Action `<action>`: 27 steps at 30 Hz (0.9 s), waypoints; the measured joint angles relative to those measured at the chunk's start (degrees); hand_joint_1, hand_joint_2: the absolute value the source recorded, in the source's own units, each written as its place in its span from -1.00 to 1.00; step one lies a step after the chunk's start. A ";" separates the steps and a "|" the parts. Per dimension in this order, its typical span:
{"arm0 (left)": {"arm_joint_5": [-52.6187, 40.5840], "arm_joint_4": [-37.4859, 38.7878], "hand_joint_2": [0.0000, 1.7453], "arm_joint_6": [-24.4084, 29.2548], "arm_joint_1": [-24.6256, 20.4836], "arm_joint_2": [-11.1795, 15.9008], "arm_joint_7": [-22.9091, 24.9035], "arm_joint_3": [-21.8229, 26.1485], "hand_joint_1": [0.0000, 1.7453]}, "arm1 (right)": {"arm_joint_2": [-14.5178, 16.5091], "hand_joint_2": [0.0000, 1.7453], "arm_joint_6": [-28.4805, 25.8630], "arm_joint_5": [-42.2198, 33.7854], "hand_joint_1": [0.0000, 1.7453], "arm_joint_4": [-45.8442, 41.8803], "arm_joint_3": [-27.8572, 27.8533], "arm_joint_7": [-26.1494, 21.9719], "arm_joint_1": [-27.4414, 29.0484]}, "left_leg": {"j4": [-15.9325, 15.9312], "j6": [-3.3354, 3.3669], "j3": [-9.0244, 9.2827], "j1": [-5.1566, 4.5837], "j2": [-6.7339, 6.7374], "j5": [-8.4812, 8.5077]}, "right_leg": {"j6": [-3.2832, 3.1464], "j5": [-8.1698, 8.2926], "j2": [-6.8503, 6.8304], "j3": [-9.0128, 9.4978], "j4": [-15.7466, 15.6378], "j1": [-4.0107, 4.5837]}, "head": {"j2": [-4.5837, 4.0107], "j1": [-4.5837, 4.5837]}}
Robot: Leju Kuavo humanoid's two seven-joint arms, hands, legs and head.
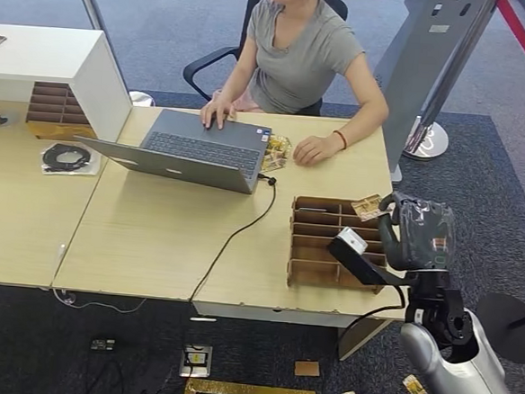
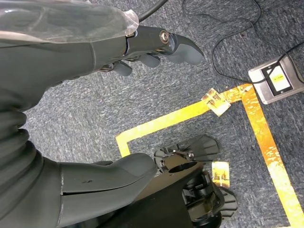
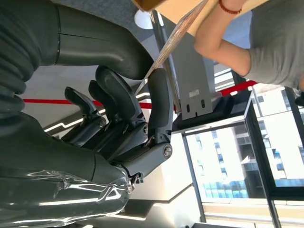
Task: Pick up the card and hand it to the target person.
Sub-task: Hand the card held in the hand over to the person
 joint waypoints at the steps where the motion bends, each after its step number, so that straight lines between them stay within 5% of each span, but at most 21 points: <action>1: -0.03 0.00 1.00 -0.01 0.00 0.00 0.03 0.00 -1.00 | -0.05 1.00 0.09 -0.27 0.84 0.00 -0.16 -0.18 -0.39 | 0.00 0.00 0.00 0.00 0.00 0.00 | 0.00 0.00 0.00 0.00 0.00 0.00 | 0.00 0.01; 10: -2.61 0.00 1.00 -1.59 -0.86 -0.15 1.02 -0.03 -1.00 | -0.37 1.00 0.62 -4.49 0.88 3.39 -0.75 -2.01 -6.21 | -0.01 -0.01 -0.02 0.00 0.00 0.01 | -0.01 0.01 0.00 -0.01 0.02 0.00 | 0.00 -0.03; 20: -4.74 0.00 1.00 -3.95 -3.45 -1.17 4.37 -0.99 -1.00 | 0.87 1.00 1.05 -8.96 0.91 22.75 0.21 -5.84 -23.77 | 0.01 -0.02 -0.09 0.00 -0.09 0.11 | 0.00 0.08 -0.10 0.00 0.06 0.00 | 0.00 0.07; 27: -4.52 0.00 1.00 -4.40 -4.29 -1.32 5.29 -1.08 -1.00 | 3.92 1.00 -0.19 -9.99 0.84 34.60 2.08 -7.08 -30.62 | -0.03 -0.03 -0.10 0.00 -0.13 0.12 | -0.01 0.06 -0.15 -0.03 0.07 0.02 | 0.00 -0.07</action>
